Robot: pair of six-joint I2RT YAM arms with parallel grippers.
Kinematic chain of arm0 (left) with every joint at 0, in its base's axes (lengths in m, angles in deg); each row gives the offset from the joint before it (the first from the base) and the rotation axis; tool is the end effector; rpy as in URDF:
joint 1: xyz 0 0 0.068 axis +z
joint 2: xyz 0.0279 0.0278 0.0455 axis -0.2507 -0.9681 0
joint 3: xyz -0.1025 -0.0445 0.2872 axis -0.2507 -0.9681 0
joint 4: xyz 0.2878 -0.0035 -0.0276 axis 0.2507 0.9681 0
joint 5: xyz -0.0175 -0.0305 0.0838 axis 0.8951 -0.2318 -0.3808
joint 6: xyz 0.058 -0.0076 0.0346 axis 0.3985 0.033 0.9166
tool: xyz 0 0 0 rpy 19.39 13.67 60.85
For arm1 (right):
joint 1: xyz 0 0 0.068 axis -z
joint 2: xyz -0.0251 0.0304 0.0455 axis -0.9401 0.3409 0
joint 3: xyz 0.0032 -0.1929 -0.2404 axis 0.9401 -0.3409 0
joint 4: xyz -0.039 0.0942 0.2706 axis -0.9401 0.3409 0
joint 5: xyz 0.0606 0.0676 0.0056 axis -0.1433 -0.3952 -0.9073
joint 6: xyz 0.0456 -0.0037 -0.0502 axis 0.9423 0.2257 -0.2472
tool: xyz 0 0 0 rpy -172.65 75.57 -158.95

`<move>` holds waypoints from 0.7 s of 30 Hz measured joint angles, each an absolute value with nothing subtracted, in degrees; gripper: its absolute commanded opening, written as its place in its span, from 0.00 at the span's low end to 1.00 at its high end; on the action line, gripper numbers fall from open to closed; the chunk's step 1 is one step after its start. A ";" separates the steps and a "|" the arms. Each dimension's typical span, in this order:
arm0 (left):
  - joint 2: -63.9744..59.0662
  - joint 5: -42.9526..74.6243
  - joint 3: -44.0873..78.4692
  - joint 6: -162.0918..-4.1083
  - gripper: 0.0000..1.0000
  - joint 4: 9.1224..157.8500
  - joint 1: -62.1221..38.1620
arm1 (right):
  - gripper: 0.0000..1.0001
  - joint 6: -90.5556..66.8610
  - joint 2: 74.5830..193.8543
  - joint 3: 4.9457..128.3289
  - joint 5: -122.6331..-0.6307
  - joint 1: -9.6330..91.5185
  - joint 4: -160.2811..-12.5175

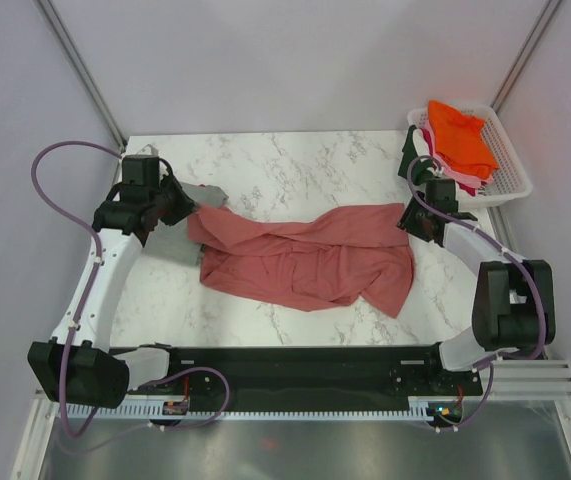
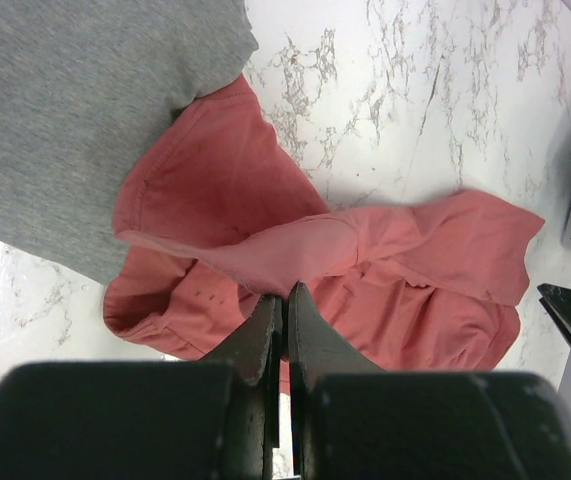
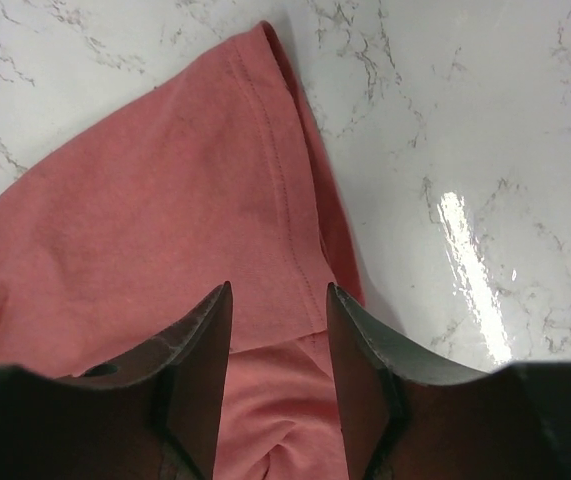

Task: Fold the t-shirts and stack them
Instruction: Flatten the tshirt out

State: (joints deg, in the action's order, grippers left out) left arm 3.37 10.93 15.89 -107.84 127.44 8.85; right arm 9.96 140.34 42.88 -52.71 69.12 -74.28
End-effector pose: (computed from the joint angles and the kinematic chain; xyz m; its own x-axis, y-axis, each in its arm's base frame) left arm 0.2840 -0.0314 0.3776 -0.6060 -0.5340 -0.5896 -0.2682 0.8349 -0.4806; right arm 0.3498 0.0046 0.2082 -0.6534 0.4682 -0.5949 0.3548 0.8836 0.3056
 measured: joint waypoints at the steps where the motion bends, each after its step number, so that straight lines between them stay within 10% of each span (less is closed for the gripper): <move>1: 3.37 10.93 15.89 -107.84 0.02 127.39 8.87 | 0.50 10.00 140.77 42.88 -52.60 69.12 -74.33; 12: 3.41 10.93 14.95 -107.84 0.02 127.00 9.04 | 0.48 10.27 145.71 42.86 -49.24 69.12 -74.79; 21: 3.68 10.91 14.80 -107.81 0.02 126.98 9.04 | 0.14 11.07 146.78 41.29 -49.67 69.12 -76.62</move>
State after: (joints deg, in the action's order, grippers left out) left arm 3.68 10.91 14.80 -107.81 126.98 9.04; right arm 11.07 146.78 41.29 -49.67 69.12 -76.62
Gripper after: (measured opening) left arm 0.036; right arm 0.199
